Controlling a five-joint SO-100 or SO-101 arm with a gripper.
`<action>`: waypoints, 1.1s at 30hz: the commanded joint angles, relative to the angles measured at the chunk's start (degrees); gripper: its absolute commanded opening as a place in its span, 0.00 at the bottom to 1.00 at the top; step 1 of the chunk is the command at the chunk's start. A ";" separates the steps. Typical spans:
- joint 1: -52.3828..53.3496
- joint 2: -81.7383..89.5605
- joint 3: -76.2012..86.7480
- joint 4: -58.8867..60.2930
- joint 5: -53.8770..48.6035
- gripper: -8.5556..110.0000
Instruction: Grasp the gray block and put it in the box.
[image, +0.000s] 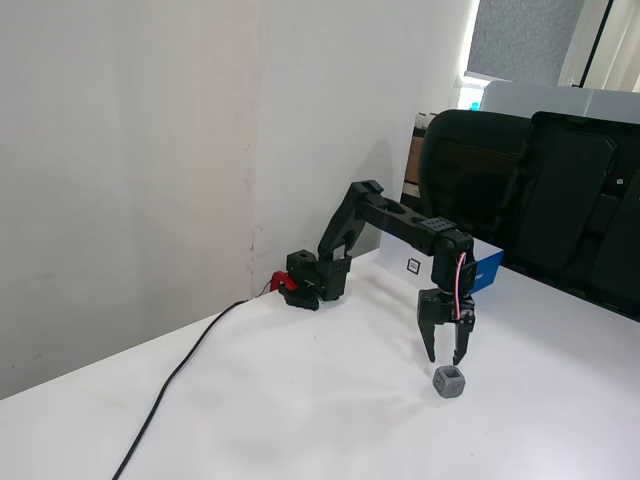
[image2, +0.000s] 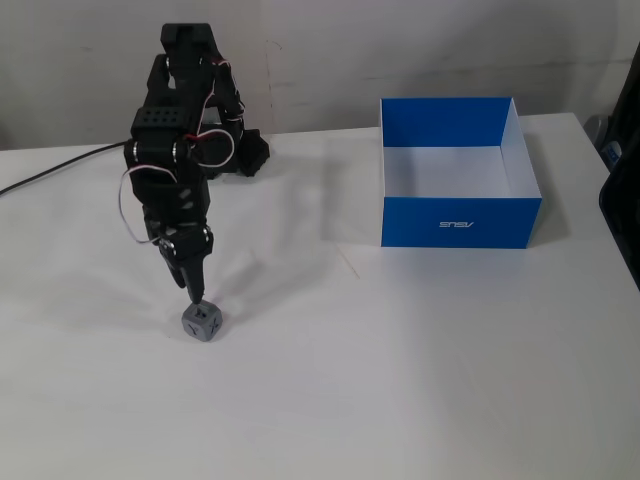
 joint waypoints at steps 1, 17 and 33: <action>-0.26 -0.18 -7.91 1.76 -1.32 0.19; -0.18 -2.99 -14.33 6.77 -1.05 0.18; 0.09 -1.14 -11.51 6.77 -0.70 0.16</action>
